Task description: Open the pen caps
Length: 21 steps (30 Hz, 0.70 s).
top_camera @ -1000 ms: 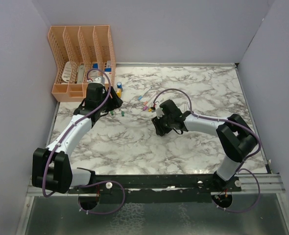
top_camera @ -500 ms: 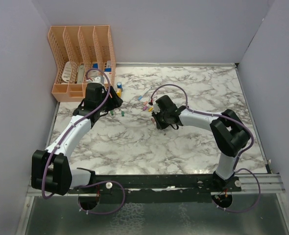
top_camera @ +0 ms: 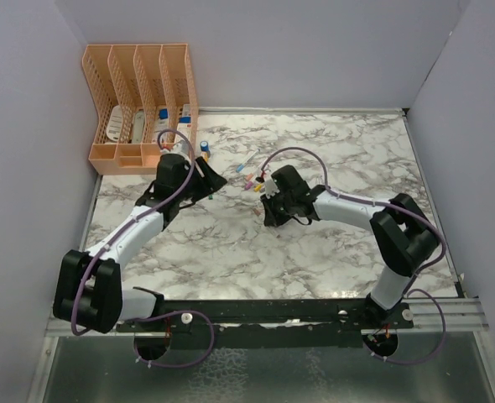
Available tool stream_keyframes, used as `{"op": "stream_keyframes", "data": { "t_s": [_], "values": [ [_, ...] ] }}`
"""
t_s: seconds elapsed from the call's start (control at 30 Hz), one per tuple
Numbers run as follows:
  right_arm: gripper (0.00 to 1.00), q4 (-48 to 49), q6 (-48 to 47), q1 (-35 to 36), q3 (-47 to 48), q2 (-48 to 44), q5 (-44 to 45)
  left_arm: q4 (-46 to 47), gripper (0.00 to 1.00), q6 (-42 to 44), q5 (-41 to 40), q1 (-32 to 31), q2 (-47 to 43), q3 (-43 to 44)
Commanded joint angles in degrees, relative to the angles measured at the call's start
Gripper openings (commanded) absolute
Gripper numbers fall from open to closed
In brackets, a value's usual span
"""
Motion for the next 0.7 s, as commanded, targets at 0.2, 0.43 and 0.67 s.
{"op": "stream_keyframes", "data": {
  "t_s": [0.2, 0.43, 0.67],
  "values": [
    [0.01, 5.8, 4.8, 0.2, 2.7, -7.1, -7.7, 14.9, 0.6, -10.9, 5.4, -8.4, 6.7, -0.2],
    [0.01, 8.3, 6.3, 0.2, 2.1, -10.9, -8.2, 15.8, 0.59, -11.6, 5.2, -10.5, 8.8, 0.6],
    [0.01, 8.4, 6.6, 0.2, 2.2, -12.3, -9.1, 15.9, 0.58, -11.8, 5.0, -11.0, 9.2, 0.7]
  ]
}}
